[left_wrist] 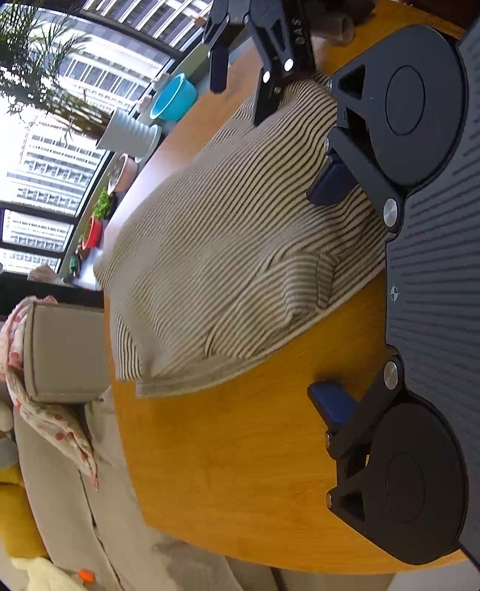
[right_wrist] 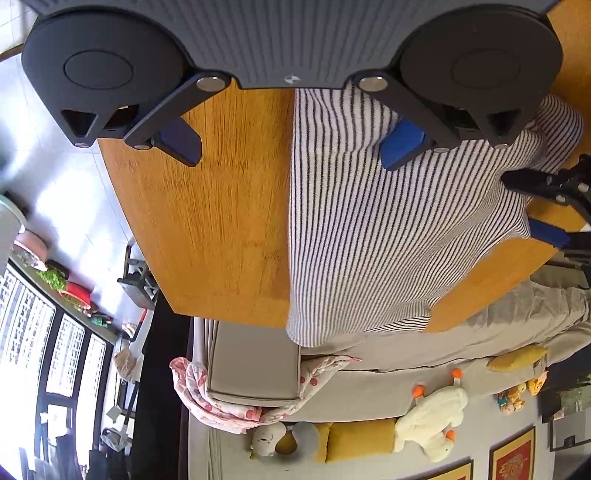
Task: Fold clothes
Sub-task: 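Press and smooth the lengthwise-folded shirt with both open grippers, then grasp the shirt end with the right gripper and fold it toward the left gripper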
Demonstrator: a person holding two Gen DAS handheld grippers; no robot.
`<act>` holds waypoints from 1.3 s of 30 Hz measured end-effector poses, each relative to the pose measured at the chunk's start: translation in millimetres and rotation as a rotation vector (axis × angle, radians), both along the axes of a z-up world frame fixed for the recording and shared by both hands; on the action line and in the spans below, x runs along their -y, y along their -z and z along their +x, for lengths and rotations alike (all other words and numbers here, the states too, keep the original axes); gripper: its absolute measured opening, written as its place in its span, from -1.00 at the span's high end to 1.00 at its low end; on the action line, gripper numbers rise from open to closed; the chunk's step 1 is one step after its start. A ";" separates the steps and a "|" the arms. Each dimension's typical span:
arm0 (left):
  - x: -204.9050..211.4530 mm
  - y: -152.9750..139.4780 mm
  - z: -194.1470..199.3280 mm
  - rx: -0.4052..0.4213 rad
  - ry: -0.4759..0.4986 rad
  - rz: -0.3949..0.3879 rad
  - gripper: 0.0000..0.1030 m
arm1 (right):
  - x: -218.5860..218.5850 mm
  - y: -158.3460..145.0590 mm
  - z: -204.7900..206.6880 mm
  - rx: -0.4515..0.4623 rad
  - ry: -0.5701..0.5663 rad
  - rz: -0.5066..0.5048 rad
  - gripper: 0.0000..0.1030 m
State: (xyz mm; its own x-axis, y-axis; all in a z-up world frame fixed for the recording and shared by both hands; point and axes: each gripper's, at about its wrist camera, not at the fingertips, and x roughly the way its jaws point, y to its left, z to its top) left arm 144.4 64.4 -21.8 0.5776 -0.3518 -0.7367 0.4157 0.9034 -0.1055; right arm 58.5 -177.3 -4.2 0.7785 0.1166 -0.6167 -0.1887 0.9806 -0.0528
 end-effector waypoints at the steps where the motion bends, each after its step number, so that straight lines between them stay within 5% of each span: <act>1: -2.3 0.0 0.2 0.000 -0.006 0.008 -1.00 | -1.8 -0.3 -1.4 0.007 -0.007 -0.012 -1.00; 11: -14.9 -4.4 -19.5 0.012 0.020 0.111 -1.00 | -4.1 -9.9 -1.9 0.047 -0.131 -0.121 -1.00; 15: -20.4 -18.0 -19.5 0.010 0.026 0.027 -1.00 | 3.4 -17.0 -3.5 0.058 -0.156 -0.105 -1.00; 18: -18.5 -30.2 -15.0 0.027 0.029 -0.049 -1.00 | 15.1 -29.0 -7.1 0.079 -0.146 0.001 -1.00; 21: -8.4 -34.7 -12.9 0.061 0.052 -0.024 -1.00 | 17.9 -30.3 -10.2 0.078 -0.163 0.035 -1.00; 23: -1.5 -33.5 -12.6 0.080 0.066 0.032 -1.00 | 10.6 -11.4 -8.3 0.016 -0.224 -0.045 -1.00; 26: -2.0 -28.9 -15.9 0.077 0.078 0.095 -1.00 | 8.3 -11.4 -14.2 0.067 -0.279 -0.073 -0.93; 30: -14.9 -27.2 -20.4 0.055 0.063 0.081 -1.00 | -4.8 -49.1 -26.8 0.117 -0.486 -0.022 -0.73; 34: -22.5 -33.1 -24.4 0.056 0.075 0.059 -1.00 | -42.7 -41.8 -36.7 0.026 -0.685 -0.040 -0.52; 39: -21.1 -43.7 -36.9 0.068 0.184 0.006 -1.00 | -77.8 -8.3 -52.9 0.084 -0.749 -0.272 -0.51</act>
State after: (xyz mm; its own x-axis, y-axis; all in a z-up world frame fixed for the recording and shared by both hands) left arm 107.5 85.4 21.9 0.5523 -0.4517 -0.7007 0.5796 0.8122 -0.0667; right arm 5.6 -99.4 4.0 0.5979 0.4807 -0.6415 -0.7768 0.5451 -0.3155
